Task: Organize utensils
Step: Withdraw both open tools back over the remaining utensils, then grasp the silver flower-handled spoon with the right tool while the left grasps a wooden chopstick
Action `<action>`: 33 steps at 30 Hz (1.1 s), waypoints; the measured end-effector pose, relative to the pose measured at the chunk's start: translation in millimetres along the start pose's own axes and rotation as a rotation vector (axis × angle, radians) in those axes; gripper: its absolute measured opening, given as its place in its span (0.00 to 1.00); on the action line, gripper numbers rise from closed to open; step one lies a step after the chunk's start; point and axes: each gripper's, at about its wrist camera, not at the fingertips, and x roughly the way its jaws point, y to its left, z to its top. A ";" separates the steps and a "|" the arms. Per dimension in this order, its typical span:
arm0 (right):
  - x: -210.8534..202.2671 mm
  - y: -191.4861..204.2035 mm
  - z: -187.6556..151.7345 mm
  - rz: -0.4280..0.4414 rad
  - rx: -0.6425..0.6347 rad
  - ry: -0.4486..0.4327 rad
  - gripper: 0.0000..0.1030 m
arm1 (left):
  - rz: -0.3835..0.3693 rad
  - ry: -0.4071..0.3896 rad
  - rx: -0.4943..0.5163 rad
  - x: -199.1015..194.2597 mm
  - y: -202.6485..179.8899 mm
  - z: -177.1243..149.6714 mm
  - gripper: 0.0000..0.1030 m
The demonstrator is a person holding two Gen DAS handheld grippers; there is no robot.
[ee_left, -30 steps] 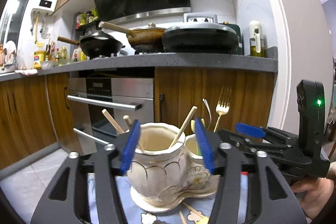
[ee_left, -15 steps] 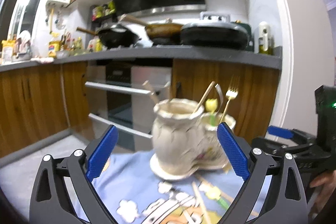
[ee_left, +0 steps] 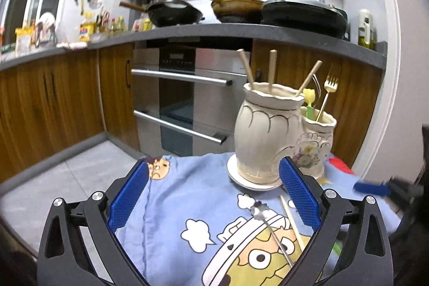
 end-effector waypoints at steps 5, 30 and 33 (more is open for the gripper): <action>20.5 31.3 -1.2 0.017 -0.085 0.126 0.93 | 0.027 0.054 -0.036 12.4 15.0 -2.6 0.94; 64.3 34.3 12.1 0.058 0.001 0.225 0.03 | 0.023 0.081 -0.124 18.4 37.0 -2.2 0.94; 42.9 19.4 11.2 0.111 0.086 0.192 0.03 | 0.024 0.075 -0.124 17.7 36.4 -1.5 0.94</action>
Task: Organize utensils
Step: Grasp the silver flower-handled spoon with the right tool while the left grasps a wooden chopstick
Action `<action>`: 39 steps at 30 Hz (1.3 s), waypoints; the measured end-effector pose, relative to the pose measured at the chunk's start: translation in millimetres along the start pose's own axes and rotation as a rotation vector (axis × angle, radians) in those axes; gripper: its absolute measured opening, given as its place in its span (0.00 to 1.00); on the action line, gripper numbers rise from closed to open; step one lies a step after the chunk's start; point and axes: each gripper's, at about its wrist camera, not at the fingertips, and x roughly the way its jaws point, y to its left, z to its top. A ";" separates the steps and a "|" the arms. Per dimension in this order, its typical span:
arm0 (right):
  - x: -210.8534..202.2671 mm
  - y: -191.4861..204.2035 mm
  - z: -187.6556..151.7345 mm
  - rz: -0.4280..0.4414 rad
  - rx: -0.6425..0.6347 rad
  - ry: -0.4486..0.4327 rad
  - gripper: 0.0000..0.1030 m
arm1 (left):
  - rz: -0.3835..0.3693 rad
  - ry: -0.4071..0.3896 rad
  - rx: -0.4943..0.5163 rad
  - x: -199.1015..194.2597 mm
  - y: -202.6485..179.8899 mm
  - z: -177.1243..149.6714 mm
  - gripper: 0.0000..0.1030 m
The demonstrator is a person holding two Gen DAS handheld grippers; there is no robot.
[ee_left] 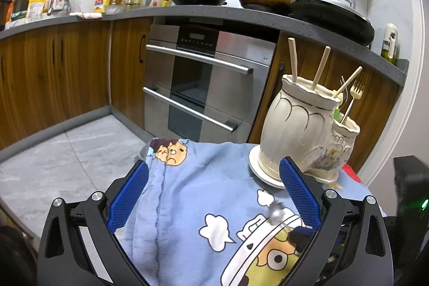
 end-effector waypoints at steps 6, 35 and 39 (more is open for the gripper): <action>-35.3 -24.9 5.1 0.078 0.087 -0.069 0.03 | -0.012 0.010 -0.008 1.5 -1.7 -0.5 0.94; -90.8 -100.1 -17.8 0.081 0.104 -0.219 0.03 | -0.080 0.422 0.354 36.7 -140.3 -73.2 0.18; -92.8 -99.6 -18.9 0.099 0.095 -0.223 0.03 | -0.101 0.461 0.352 34.4 -131.9 -66.7 0.08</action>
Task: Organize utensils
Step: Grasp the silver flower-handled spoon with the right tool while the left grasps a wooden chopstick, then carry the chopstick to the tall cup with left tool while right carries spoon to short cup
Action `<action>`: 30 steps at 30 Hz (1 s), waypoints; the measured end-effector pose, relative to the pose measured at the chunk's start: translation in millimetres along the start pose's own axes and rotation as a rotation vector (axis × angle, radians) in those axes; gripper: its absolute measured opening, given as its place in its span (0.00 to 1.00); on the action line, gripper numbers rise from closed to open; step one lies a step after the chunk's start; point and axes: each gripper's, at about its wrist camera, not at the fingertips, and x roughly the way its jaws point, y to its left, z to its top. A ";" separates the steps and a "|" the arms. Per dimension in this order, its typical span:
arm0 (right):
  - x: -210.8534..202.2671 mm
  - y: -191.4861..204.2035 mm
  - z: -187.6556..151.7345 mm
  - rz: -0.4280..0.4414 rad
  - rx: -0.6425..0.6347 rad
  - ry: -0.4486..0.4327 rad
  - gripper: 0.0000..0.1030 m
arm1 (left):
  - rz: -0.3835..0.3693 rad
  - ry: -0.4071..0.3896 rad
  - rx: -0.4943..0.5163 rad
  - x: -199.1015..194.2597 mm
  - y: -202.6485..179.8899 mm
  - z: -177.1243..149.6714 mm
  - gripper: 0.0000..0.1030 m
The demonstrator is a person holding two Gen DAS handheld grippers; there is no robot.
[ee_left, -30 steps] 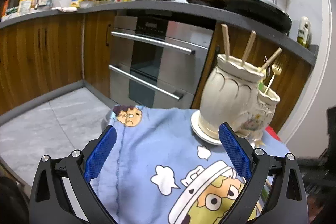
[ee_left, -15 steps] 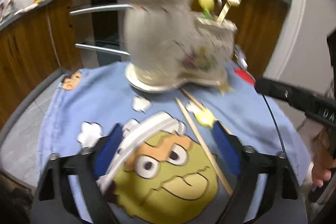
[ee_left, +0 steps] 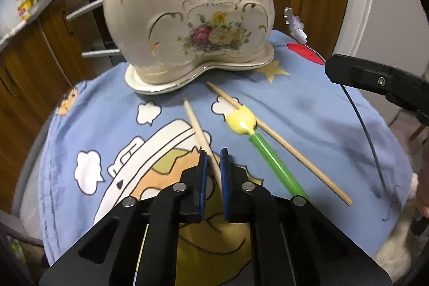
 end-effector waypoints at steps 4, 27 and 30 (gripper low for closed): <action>-2.5 -2.4 2.1 0.016 0.004 -0.011 0.03 | -0.013 0.019 -0.018 -8.4 8.5 1.5 0.06; -33.7 5.7 20.9 -0.025 -0.044 -0.242 0.03 | -0.062 -0.269 0.007 -70.9 23.9 4.4 0.06; -37.8 10.7 37.7 -0.051 -0.066 -0.311 0.03 | -0.081 -0.389 -0.013 -91.0 31.5 11.6 0.06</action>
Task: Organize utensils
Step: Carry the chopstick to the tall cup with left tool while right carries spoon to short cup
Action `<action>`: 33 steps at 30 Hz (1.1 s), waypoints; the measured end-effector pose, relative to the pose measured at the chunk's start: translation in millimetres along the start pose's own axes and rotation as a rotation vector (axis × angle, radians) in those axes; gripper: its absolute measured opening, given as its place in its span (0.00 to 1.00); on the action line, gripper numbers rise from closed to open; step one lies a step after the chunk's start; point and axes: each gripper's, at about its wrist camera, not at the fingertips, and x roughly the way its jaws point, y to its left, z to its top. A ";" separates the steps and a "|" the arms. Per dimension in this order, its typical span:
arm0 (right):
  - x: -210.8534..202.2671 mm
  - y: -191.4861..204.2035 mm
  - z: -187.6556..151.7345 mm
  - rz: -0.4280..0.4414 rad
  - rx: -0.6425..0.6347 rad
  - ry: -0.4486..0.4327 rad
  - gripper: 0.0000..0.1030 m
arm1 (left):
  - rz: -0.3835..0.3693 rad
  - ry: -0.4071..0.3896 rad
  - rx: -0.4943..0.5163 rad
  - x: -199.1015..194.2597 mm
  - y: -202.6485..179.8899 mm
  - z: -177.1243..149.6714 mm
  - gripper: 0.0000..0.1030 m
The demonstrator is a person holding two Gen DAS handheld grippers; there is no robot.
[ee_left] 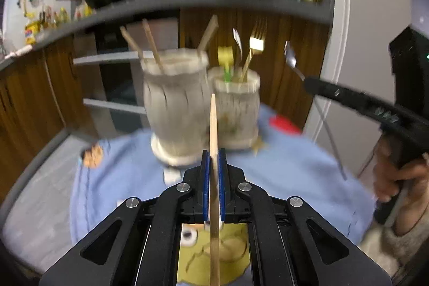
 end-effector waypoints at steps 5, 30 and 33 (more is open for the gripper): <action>8.6 7.6 28.1 -0.011 -0.052 -0.138 0.03 | -0.008 -0.198 -0.013 -9.1 4.7 24.8 0.06; 113.1 -5.2 75.0 0.063 -0.116 -0.273 0.03 | 0.145 -0.559 -0.016 65.5 15.3 138.5 0.06; 118.8 -2.9 70.3 0.054 -0.133 -0.267 0.03 | 0.156 -0.568 -0.021 69.5 17.7 135.1 0.06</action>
